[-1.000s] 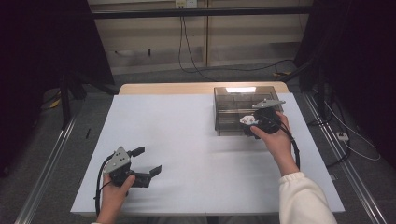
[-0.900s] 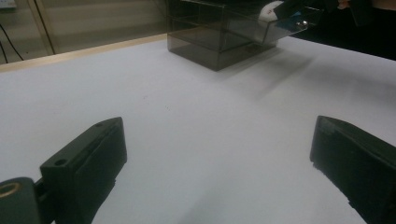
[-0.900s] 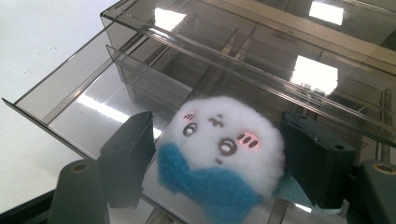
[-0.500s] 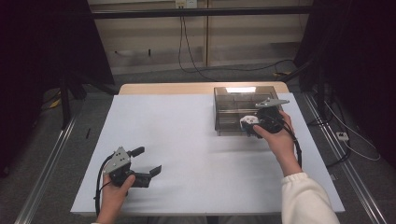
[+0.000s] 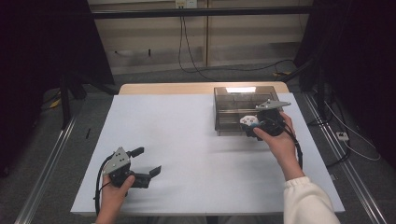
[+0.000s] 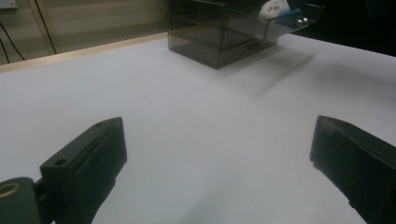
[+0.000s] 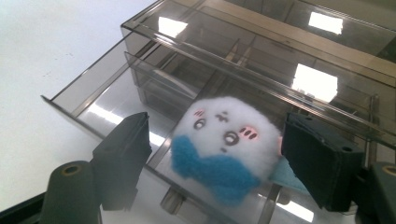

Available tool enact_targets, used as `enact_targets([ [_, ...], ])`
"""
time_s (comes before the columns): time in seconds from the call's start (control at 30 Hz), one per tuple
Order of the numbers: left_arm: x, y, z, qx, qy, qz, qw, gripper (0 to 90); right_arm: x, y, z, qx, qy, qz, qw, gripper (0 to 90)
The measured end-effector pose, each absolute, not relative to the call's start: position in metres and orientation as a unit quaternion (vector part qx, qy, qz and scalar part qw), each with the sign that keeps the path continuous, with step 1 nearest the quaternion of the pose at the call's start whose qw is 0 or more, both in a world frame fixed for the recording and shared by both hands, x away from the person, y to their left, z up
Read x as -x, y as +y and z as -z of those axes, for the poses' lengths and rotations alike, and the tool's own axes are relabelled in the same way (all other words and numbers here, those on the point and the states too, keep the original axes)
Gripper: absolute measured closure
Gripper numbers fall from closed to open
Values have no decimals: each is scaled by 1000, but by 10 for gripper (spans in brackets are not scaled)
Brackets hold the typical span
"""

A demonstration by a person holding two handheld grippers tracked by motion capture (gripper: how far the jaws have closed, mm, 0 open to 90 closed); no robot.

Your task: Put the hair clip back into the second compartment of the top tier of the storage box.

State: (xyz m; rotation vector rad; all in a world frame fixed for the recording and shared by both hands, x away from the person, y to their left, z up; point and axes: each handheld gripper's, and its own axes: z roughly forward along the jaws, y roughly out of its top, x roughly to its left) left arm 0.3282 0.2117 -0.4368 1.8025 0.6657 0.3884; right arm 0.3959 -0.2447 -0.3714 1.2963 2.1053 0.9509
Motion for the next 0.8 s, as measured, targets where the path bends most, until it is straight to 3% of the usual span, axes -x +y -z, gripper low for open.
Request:
enact_targets([
  [0.8,-329,207,437,-768,282,-160,553,40,-335,-252,372,-440,774,-395,227,219],
])
